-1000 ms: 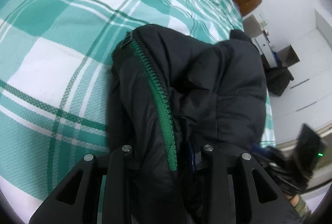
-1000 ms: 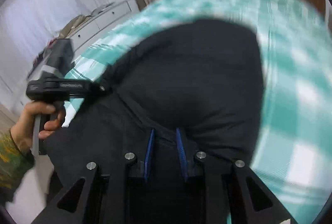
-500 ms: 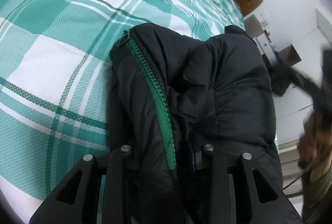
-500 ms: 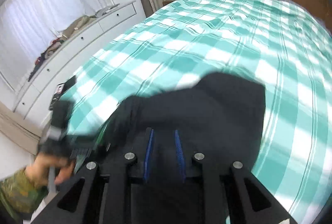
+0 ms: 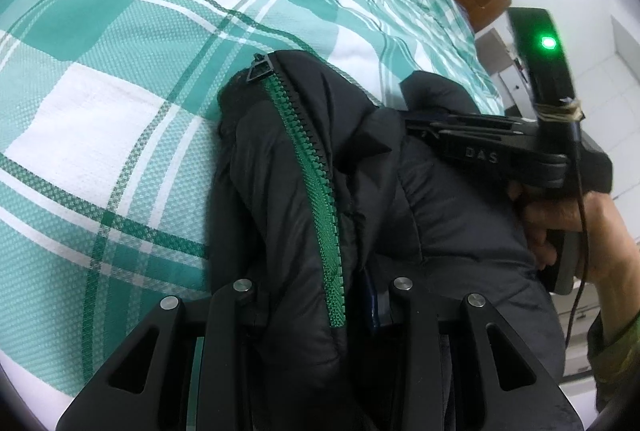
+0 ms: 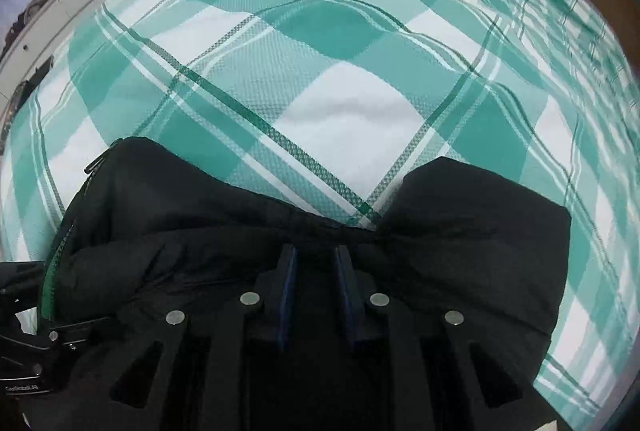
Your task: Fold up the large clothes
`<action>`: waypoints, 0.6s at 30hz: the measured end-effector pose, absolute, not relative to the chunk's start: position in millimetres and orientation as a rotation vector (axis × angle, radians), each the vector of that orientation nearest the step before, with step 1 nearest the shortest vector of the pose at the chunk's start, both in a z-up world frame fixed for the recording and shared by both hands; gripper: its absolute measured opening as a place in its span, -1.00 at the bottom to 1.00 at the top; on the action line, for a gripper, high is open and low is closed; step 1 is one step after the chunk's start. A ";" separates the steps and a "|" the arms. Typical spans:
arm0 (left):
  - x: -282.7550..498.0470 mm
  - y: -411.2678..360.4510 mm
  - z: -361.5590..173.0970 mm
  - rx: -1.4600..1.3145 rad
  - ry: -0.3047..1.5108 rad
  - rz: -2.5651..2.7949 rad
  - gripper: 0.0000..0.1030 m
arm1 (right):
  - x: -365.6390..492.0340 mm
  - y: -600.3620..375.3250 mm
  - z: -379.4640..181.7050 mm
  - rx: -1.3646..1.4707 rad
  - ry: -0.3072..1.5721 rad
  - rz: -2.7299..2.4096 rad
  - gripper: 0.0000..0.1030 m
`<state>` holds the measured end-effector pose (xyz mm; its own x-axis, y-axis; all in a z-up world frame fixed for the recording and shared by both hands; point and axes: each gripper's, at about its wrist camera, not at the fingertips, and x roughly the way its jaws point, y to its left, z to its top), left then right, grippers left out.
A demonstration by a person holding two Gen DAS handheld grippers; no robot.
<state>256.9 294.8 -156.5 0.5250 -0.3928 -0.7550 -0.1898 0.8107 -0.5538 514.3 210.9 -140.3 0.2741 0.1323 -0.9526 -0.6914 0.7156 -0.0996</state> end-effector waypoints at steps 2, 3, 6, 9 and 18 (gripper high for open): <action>256.0 293.5 -154.7 -0.632 1.031 -0.130 -0.38 | 499.1 206.9 -121.1 -0.564 1.137 0.605 -0.60; 255.9 293.5 -154.1 -0.627 1.029 -0.128 -0.38 | 486.5 204.8 -107.8 -0.556 1.114 0.631 -0.58; 256.2 294.6 -155.2 -0.640 1.026 -0.128 -0.37 | 435.1 198.9 -74.6 -0.564 1.042 0.767 -0.54; 256.2 294.5 -156.0 -0.643 1.025 -0.130 -0.37 | 358.1 181.5 -50.5 -0.548 0.956 0.916 -0.54; 252.7 294.9 -156.3 -0.651 1.027 -0.120 -0.37 | 286.8 152.9 -121.5 -0.400 0.940 0.878 -0.64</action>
<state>252.7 294.9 -156.2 0.5291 -0.3872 -0.7551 -0.2018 0.8069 -0.5551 286.8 152.9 -121.5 0.2905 0.4743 -0.8310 -0.7966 0.6010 0.0646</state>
